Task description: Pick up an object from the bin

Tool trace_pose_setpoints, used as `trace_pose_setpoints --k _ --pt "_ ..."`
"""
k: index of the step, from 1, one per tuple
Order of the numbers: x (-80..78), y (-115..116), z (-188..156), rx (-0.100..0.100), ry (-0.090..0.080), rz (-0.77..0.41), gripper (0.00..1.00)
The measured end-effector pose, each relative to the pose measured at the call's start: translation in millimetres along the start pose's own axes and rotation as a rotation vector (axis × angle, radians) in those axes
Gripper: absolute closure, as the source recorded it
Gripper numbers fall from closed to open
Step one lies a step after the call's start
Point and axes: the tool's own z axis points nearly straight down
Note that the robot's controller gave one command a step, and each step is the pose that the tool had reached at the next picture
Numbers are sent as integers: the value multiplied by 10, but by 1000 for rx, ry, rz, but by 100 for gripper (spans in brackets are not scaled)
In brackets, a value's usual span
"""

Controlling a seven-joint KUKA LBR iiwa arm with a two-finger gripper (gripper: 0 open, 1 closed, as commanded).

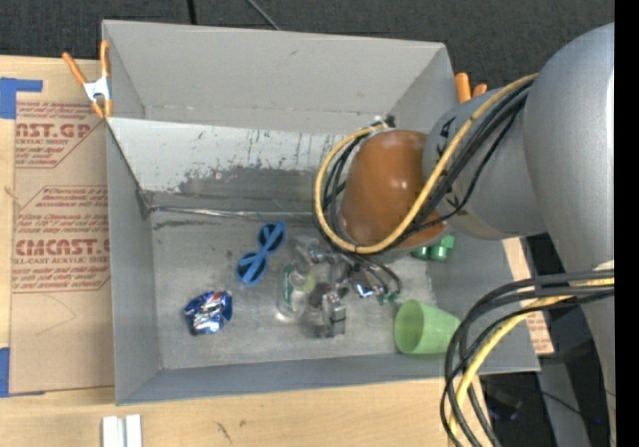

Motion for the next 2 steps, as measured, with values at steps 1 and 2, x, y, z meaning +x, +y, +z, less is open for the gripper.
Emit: trace_pose_setpoints --k 1,2 --pt "-84 -116 -979 0 1 -409 0" --pt "-147 -538 -1517 0 2 -658 0"
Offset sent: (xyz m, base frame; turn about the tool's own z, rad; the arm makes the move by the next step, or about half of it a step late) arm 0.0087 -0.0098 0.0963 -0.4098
